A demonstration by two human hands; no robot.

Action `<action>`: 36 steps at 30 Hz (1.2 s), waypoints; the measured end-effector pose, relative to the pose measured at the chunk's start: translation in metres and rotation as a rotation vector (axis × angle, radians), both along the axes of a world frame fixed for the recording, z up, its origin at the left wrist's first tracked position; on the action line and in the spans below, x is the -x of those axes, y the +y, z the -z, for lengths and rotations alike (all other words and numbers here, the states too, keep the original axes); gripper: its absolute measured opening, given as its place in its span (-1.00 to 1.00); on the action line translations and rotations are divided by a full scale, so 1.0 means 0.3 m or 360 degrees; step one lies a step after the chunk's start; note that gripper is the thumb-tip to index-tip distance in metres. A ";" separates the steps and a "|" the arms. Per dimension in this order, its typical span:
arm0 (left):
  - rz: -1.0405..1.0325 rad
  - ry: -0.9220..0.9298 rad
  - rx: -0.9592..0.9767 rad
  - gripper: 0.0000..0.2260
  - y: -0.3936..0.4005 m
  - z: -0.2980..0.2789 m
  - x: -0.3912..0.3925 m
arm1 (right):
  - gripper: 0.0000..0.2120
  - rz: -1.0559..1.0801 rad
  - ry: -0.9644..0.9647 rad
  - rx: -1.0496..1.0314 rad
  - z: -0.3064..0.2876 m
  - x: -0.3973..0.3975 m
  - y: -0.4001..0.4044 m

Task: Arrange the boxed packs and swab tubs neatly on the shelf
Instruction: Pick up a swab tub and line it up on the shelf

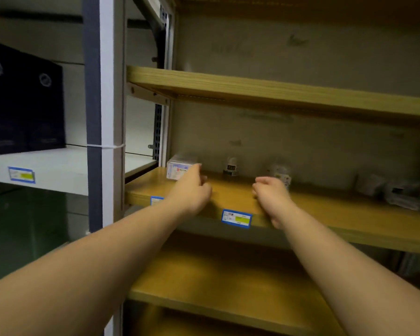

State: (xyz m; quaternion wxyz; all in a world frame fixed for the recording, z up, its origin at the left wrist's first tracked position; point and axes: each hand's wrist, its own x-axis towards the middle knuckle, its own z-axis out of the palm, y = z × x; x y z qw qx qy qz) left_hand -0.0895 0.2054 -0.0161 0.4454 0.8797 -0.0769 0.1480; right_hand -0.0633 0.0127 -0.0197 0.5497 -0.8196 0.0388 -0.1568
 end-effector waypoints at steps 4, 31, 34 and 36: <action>-0.0029 0.0046 -0.0192 -0.37 -0.046 0.045 0.009 | -0.61 -0.0014 0.0051 -0.0198 0.024 -0.015 -0.043; 0.0374 -0.0148 -0.0032 -0.62 -1.259 -0.032 0.030 | -0.57 0.0289 -0.0093 0.0522 -0.102 0.130 -1.140; 0.0263 -0.0030 0.0089 -0.62 -1.453 -0.031 -0.034 | -0.56 0.0185 -0.0036 0.0416 -0.046 0.092 -1.306; 0.0204 0.0077 0.0156 -0.62 -1.533 -0.012 -0.081 | -0.54 0.0098 -0.0018 0.0307 -0.017 0.074 -1.355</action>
